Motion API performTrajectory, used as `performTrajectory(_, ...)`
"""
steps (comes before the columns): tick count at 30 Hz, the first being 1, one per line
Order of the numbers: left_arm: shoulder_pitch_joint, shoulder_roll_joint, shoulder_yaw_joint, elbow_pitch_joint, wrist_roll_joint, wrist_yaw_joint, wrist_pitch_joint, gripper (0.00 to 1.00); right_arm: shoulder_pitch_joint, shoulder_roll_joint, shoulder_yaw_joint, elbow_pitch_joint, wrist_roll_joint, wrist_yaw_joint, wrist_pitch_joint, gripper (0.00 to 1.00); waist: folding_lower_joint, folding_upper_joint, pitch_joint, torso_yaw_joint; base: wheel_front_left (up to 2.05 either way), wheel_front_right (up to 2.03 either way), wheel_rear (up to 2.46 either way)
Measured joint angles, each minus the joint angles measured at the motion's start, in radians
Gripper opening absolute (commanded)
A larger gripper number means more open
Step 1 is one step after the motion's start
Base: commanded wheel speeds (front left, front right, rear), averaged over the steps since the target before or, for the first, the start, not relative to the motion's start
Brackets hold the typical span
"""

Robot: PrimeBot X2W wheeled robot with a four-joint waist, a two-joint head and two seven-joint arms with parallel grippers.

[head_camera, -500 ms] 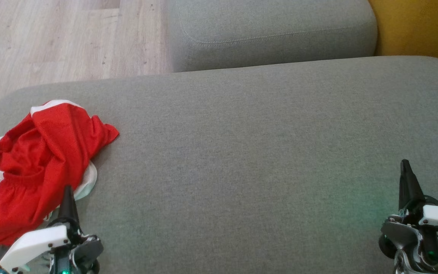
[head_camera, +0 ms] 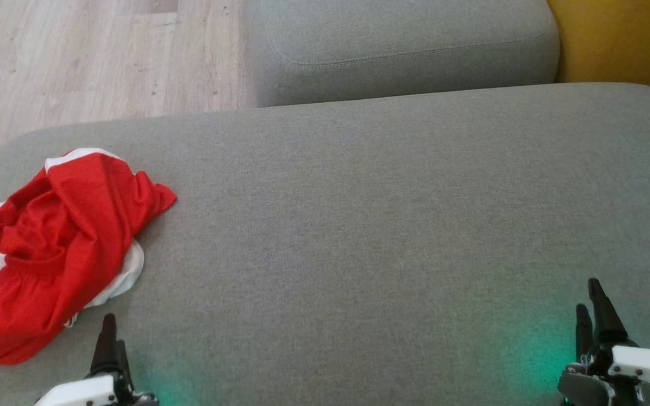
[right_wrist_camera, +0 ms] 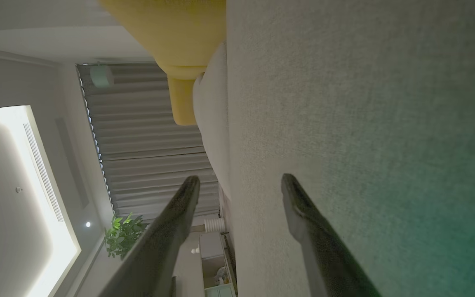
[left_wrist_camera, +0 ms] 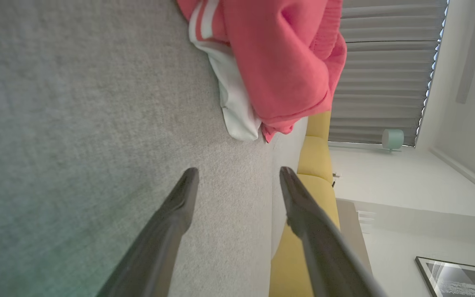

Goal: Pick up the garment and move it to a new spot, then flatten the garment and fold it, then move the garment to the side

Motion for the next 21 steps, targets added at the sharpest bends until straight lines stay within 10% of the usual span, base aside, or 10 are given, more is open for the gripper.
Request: performTrajectory(21,-0.005,0.0,-0.037,-0.079,0.256,0.016,-0.061,1.0,-0.012,0.0,0.058,-0.051,-0.292,0.0,-0.06,1.0,0.0,0.0,-0.001,0.002,0.0,0.0,0.0)
